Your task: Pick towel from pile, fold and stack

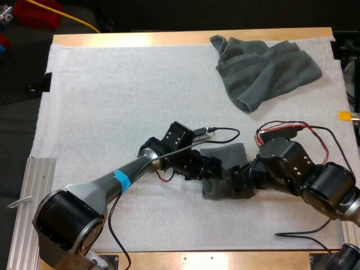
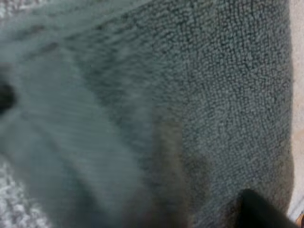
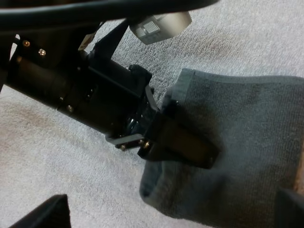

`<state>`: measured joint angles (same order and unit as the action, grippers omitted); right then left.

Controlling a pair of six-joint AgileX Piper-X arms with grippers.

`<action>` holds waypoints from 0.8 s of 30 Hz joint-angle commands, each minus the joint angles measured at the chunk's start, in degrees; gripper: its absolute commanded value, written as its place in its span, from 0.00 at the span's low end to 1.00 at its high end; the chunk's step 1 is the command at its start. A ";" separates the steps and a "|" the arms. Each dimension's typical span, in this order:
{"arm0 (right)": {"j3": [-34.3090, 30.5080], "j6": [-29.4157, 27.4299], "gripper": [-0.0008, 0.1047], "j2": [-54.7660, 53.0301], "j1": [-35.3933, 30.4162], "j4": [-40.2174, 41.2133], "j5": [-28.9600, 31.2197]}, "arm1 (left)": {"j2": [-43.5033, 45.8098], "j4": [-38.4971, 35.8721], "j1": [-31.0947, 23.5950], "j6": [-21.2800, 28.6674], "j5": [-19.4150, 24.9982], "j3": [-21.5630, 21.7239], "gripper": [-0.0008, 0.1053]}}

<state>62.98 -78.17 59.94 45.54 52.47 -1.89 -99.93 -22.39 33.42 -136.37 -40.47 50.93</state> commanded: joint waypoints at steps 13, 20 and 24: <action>0.32 -0.01 0.77 -0.42 0.14 0.43 0.42 | 0.30 -0.94 0.39 2.11 -2.95 0.41 0.01; 0.32 -0.01 0.77 -0.42 0.14 0.43 0.42 | 4.10 -5.05 -0.29 8.92 -5.23 2.04 0.01; 0.32 -0.01 0.77 -0.42 0.14 0.43 0.42 | 5.66 -10.05 -3.08 13.11 -5.50 3.61 0.01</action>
<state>62.98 -78.17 59.94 45.54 52.47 -1.89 -94.90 -31.92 30.48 -124.18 -45.11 54.18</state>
